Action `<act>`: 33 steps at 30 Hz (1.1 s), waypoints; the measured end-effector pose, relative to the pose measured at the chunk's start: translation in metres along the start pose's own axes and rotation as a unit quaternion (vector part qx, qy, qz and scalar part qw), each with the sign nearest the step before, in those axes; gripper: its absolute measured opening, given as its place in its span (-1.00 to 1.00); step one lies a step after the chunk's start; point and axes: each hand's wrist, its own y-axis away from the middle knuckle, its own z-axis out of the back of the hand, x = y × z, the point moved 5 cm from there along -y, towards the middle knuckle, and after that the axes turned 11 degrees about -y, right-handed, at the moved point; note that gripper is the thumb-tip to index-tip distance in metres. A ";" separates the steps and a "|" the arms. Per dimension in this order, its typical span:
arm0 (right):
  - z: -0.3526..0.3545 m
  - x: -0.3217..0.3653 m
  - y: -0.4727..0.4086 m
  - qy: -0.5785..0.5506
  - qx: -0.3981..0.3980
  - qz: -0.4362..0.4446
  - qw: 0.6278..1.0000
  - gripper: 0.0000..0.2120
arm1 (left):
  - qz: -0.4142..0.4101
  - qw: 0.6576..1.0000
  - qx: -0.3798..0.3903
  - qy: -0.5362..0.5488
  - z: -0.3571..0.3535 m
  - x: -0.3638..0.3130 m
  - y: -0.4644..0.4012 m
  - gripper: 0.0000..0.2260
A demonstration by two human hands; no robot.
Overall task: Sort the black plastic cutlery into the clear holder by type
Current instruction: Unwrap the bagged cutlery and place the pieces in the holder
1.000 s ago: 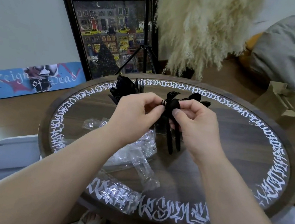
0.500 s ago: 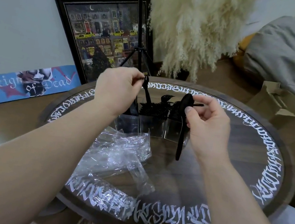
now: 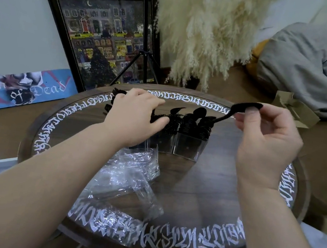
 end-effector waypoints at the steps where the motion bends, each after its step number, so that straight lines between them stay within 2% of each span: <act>1: 0.001 0.002 -0.003 -0.002 -0.013 0.018 1.000 -0.78 | -0.007 1.000 0.002 -0.010 -0.001 0.000 0.002 -0.51; 5: -0.004 -0.004 -0.019 0.030 -0.033 0.037 0.998 -0.79 | 0.006 1.000 -0.009 0.007 -0.004 0.005 0.009 -0.48; 11: -0.039 -0.020 -0.034 0.218 0.060 0.047 0.973 -0.91 | 0.013 1.000 0.002 0.023 -0.011 0.009 0.018 -0.47; 14: -0.047 -0.035 -0.028 0.313 0.118 0.000 0.942 -0.88 | 0.009 1.000 -0.004 0.027 -0.012 0.009 0.019 -0.47; 17: -0.053 -0.056 -0.019 0.420 0.215 -0.059 0.880 -0.78 | 0.005 0.999 -0.014 0.038 -0.017 0.009 0.019 -0.44; 19: -0.054 -0.065 -0.014 0.458 0.265 -0.088 0.844 -0.71 | 0.001 0.996 -0.057 0.061 -0.019 0.010 0.024 -0.45; 20: -0.051 -0.067 -0.011 0.456 0.267 -0.095 0.844 -0.67 | 0.005 0.992 -0.094 0.082 -0.019 0.012 0.029 -0.48; 22: -0.039 -0.067 -0.004 0.410 0.241 -0.117 0.872 -0.54 | 0.034 0.975 -0.183 0.120 -0.016 0.018 0.044 -0.62; 24: -0.021 -0.075 0.011 0.330 0.214 -0.193 0.899 -0.41 | 0.070 0.959 -0.235 0.141 -0.015 0.026 0.063 -0.78; 26: -0.008 -0.088 0.028 0.247 0.202 -0.298 0.900 -0.33 | 0.111 0.961 -0.200 0.155 -0.023 0.034 0.074 -0.84; 28: -0.005 -0.096 0.037 0.170 0.195 -0.359 0.897 -0.35 | 0.169 0.964 -0.114 0.170 -0.039 0.043 0.081 -0.74; 31: -0.009 -0.097 0.034 0.087 0.174 -0.376 0.906 -0.45 | 0.257 0.948 -0.038 0.185 -0.060 0.056 0.084 -0.70; 33: -0.010 -0.097 0.035 0.079 0.188 -0.373 0.905 -0.51 | 0.313 0.922 -0.014 0.230 -0.073 0.065 0.082 -0.68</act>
